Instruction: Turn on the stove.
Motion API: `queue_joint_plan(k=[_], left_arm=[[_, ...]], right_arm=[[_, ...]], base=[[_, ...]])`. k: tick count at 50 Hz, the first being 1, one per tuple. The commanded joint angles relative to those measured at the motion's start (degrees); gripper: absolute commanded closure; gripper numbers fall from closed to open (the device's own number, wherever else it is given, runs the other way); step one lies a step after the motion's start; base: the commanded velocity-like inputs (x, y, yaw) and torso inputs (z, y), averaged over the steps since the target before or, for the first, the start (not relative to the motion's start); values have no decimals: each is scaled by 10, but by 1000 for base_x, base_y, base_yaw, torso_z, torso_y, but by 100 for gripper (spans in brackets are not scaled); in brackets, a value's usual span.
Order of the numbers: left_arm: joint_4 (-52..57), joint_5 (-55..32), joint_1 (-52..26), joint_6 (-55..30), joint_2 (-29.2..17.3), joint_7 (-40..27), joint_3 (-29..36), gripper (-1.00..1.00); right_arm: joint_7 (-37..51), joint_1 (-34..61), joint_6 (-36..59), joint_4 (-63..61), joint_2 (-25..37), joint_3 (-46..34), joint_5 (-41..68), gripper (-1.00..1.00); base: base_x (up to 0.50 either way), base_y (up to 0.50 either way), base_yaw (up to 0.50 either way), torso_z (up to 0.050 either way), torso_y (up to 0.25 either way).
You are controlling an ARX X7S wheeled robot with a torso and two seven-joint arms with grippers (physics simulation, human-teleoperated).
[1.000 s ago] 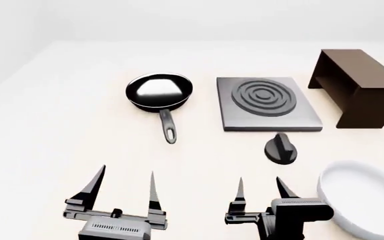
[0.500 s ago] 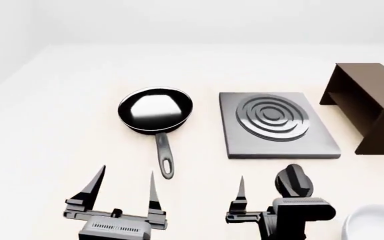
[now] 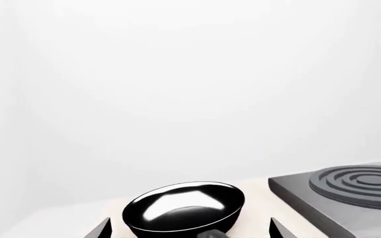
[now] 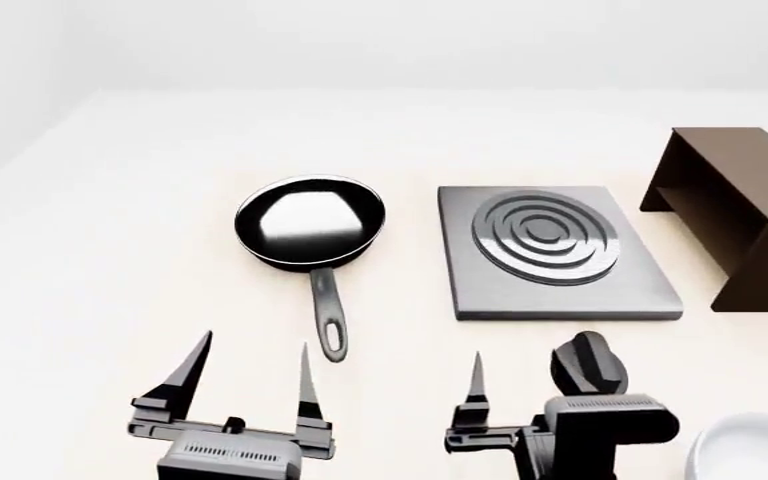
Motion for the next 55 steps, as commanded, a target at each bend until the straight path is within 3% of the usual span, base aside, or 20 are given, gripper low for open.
queue_joint_plan(k=[1,12,24,55], left_arm=[[-7,-22,-3,-8,0,1,-1,-100],[-17,-37,-14,-23,2,1,-2,-100],[-28,-56,-19,-32,2,0,-4,-100],[-29,-59,-18,-37,-3,-9,3,-100]], right_arm=[[19,-3,108,-98,21,-9,16,-100],[47,-13,225,-161,23,30,91,-100],[55,-18,264,-178,27,46,131,-100],[56,-26,249,-125,36,69,140,-100]], base=[[0,0,0,0,0],[0,0,0,0,0],[0,0,0,0,0],[0,0,0,0,0]])
